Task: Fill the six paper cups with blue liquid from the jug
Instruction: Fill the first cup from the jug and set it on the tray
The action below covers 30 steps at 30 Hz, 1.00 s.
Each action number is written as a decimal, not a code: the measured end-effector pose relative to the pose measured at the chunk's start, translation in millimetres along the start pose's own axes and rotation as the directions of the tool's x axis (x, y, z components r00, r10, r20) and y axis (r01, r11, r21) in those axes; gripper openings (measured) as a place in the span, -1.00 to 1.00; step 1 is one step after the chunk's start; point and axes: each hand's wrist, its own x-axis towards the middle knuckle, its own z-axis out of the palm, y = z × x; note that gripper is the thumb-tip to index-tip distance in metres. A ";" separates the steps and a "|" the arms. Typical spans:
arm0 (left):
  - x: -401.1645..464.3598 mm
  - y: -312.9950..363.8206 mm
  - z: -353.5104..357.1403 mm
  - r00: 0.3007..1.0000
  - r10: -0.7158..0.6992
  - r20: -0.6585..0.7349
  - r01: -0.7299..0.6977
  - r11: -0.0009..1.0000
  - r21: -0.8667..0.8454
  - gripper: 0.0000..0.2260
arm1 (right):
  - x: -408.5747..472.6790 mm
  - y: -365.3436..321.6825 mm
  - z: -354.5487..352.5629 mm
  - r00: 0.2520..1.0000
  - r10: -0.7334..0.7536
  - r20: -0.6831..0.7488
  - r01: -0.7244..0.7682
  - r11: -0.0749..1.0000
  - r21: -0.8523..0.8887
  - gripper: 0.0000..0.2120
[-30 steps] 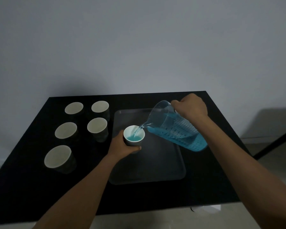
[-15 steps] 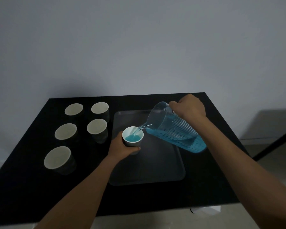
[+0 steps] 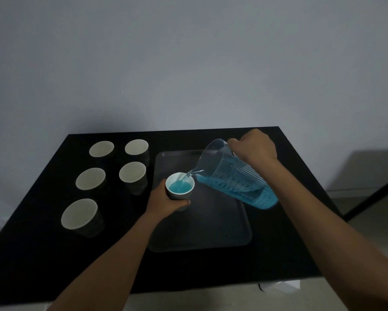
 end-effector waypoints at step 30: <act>36.8 18.0 -3.3 0.993 0.027 -0.118 -0.027 1.000 0.009 -0.32 | 13.9 38.8 27.1 0.940 0.298 0.169 -0.315 0.560 0.766 -0.69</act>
